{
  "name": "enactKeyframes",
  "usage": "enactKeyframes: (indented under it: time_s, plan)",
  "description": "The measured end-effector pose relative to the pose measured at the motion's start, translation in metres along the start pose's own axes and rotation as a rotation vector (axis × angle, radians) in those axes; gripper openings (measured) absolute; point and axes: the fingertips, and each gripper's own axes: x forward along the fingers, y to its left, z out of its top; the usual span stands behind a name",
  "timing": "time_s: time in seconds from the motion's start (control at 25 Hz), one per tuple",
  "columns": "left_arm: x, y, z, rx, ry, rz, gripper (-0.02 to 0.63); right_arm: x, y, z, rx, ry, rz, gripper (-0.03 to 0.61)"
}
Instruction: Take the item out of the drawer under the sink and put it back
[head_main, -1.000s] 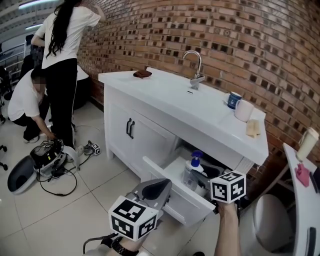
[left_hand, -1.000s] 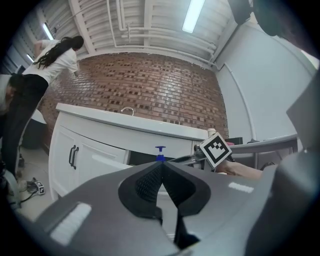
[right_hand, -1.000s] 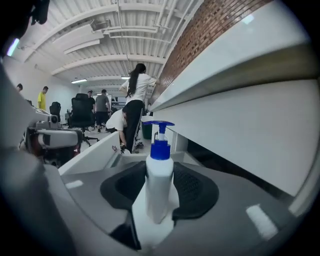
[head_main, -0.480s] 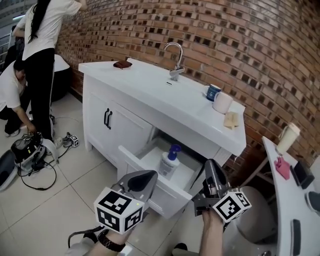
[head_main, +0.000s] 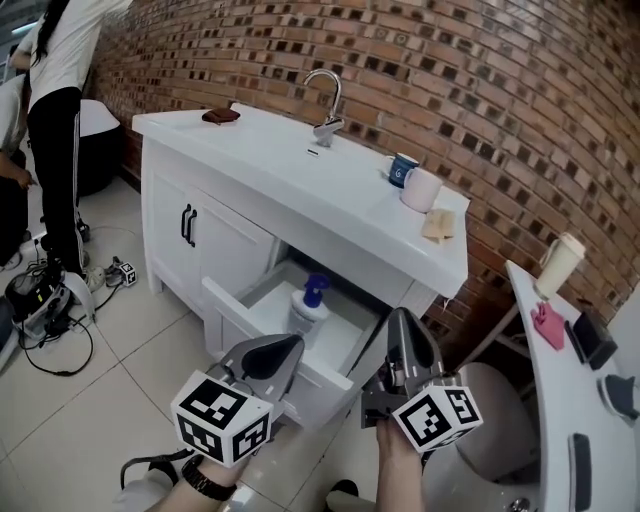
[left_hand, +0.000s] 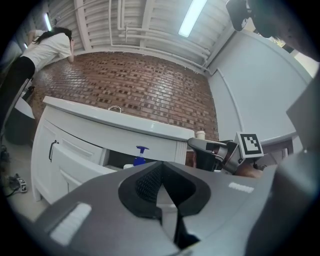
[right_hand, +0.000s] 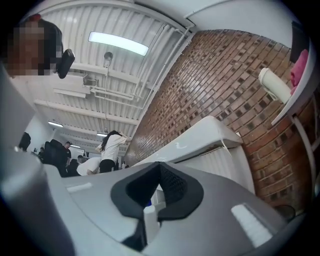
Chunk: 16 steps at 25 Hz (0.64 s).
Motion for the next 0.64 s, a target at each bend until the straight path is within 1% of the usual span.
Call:
enactKeyframes:
  time_s: [0.2, 0.4, 0.64]
  plan:
    - [0.002, 0.0, 0.0, 0.011, -0.003, 0.005, 0.02, -0.001, 0.008, 0.004, -0.008, -0.011, 0.014, 0.001]
    - [0.001, -0.004, -0.001, 0.016, 0.002, -0.006, 0.02, 0.0, 0.016, -0.002, -0.012, 0.002, 0.026, 0.001]
    - [0.001, -0.002, 0.0, 0.013, 0.006, -0.011, 0.019, -0.001, 0.026, -0.006, -0.085, 0.024, 0.034, 0.0]
